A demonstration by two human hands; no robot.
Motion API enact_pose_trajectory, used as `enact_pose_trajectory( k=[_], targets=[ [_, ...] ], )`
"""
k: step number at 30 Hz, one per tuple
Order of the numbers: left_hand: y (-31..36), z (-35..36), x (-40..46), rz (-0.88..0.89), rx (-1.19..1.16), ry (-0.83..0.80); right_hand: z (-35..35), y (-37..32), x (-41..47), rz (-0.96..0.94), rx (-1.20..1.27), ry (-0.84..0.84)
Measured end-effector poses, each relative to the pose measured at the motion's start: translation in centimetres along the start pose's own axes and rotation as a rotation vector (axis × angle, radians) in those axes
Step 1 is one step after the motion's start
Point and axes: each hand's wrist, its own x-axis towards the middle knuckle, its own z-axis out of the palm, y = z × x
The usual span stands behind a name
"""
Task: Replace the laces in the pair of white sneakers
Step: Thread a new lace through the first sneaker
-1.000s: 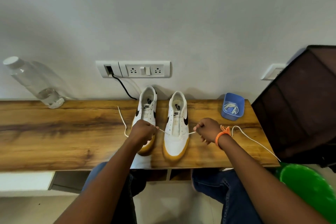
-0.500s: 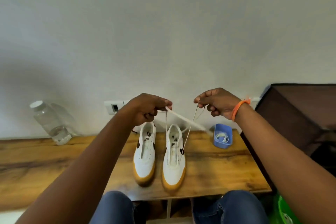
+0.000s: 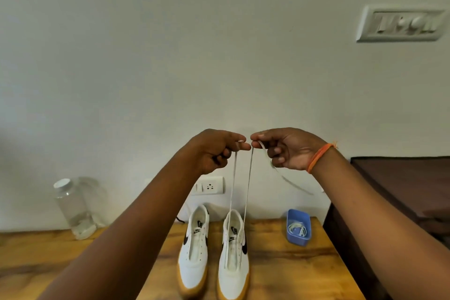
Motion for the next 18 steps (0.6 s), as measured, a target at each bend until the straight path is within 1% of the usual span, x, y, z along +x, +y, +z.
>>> enact_pose_trajectory(
  k=[3, 5, 7, 10, 12, 15, 17, 18],
  targets=[
    [-0.2, 0.4, -0.1, 0.117, 0.182, 0.075, -0.1, -0.4, -0.5, 0.008, 0.020, -0.009],
    [-0.2, 0.5, -0.1, 0.204, 0.231, 0.100, -0.1, -1.0, -0.8, -0.027, -0.028, 0.002],
    [-0.4, 0.7, 0.1, 0.253, 0.233, 0.116, -0.2, -1.3, -0.9, -0.063, -0.095, 0.020],
    [-0.6, 1.2, 0.0, 0.271, 0.200, 0.137, -0.2, -1.3, -1.1, -0.114, -0.176, 0.031],
    [-0.8, 1.2, 0.3, 0.329, 0.233, 0.164, -0.3, -0.9, -1.0, -0.170, -0.217, 0.052],
    [-1.4, 0.7, 1.0, 0.410, 0.274, 0.218, -0.4, 0.4, -0.7, -0.225, -0.172, 0.111],
    [-2.3, -0.2, 1.6, 0.373, 0.210, 0.231, -0.9, 2.0, 0.0, -0.223, -0.101, 0.152],
    [-2.9, -0.8, 1.8, 0.326, 0.134, 0.199, -1.2, 3.0, 0.3, -0.215, -0.081, 0.171]
  ],
)
